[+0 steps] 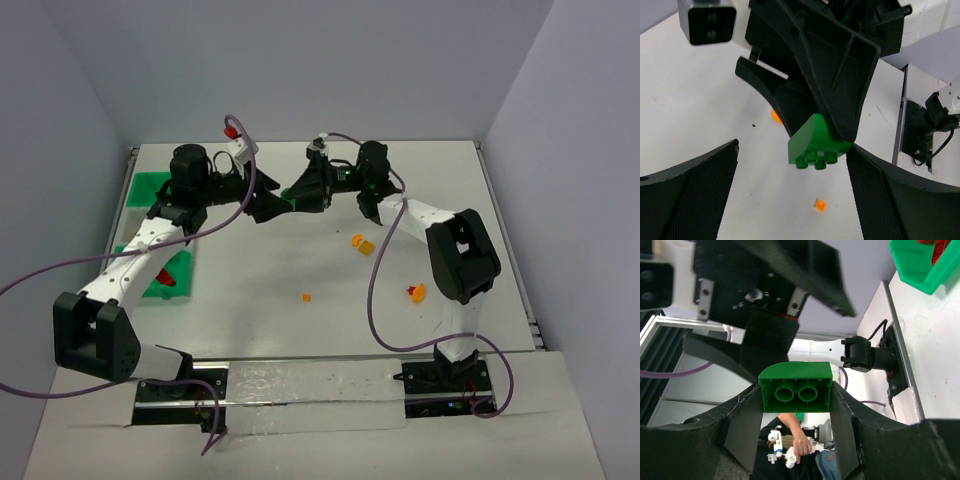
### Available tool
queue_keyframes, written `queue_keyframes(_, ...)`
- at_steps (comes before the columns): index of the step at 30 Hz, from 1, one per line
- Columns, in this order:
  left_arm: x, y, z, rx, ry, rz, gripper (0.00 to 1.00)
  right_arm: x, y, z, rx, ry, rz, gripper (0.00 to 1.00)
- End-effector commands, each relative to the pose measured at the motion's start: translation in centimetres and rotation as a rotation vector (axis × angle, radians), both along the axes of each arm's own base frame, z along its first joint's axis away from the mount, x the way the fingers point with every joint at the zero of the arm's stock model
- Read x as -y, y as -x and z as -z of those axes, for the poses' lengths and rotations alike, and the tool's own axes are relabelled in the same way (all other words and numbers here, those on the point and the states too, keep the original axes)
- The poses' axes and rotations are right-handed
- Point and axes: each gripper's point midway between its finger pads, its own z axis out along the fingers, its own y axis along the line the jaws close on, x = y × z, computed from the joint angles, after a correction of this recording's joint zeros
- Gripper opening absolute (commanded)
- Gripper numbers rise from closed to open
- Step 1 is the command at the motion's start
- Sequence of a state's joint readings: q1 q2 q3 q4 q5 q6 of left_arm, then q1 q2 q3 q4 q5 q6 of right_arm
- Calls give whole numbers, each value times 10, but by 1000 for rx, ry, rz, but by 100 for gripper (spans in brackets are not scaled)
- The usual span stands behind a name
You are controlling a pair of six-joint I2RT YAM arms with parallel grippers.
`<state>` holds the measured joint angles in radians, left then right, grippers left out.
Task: Sort the legos into containers by color
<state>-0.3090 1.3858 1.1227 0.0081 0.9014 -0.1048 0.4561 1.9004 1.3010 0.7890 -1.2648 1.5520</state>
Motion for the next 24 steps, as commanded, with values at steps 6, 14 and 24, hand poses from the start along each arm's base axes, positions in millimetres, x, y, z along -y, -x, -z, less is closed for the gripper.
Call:
queue_keyframes(6,15,4,-13,89,-36,43,80,-8,2,10,-66,24,-8,21)
queue_keyframes(14,24,8,0,120,-96,73,46,-7,2,6,-72,17,-15,22)
queue_keyframes(24,-10,-4,2,43,-100,-52,0,11,-6,5,-33,12,11,97)
